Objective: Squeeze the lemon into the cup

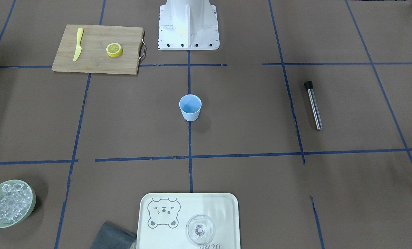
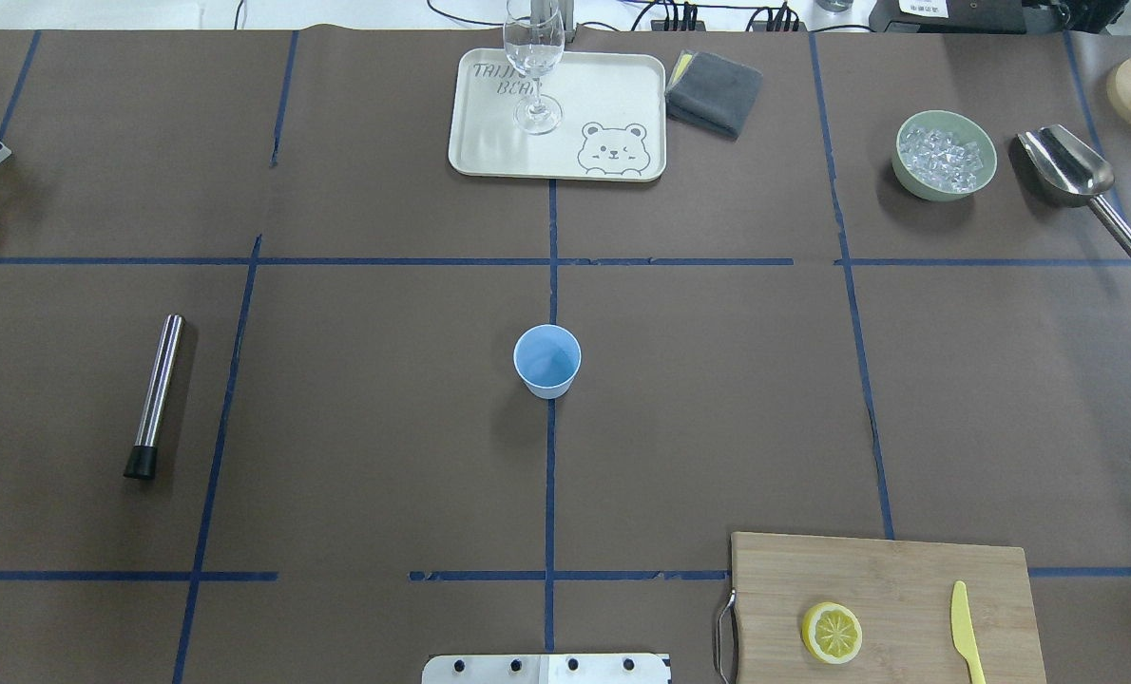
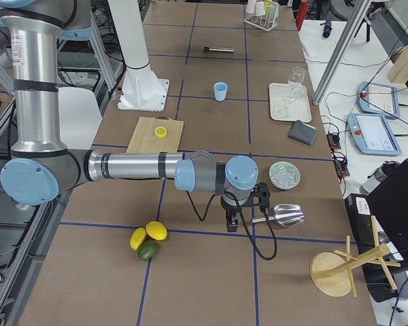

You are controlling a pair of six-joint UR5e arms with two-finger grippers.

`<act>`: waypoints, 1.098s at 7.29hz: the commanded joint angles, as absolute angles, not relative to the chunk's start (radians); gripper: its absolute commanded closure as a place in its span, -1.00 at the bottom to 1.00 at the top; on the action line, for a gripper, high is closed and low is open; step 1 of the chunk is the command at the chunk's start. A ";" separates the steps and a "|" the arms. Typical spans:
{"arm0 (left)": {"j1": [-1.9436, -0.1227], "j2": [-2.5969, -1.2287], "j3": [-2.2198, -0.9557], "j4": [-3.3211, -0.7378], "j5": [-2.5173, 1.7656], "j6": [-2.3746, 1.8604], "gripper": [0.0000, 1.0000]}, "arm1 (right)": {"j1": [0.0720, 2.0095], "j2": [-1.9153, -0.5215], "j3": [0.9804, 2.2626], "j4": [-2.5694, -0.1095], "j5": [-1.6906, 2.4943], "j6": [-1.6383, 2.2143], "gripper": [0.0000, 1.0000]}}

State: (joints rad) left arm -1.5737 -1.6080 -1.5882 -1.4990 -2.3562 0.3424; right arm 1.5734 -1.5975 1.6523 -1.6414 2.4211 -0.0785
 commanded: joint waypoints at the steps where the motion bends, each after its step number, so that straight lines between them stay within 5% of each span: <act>1: -1.577 -1.608 -1.592 -1.500 -2.356 0.342 -1.00 | 1.574 -1.597 1.657 -1.641 2.419 -0.074 -1.00; 8: -1.575 -1.651 -1.630 -1.503 -2.359 0.267 -1.00 | 1.455 -1.490 1.698 -1.645 2.440 -0.057 -1.00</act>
State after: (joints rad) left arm -1.5755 -1.6459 -1.6122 -1.5032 -2.3592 0.2735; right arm 1.5186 -1.5138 1.6953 -1.6480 2.4317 -0.0598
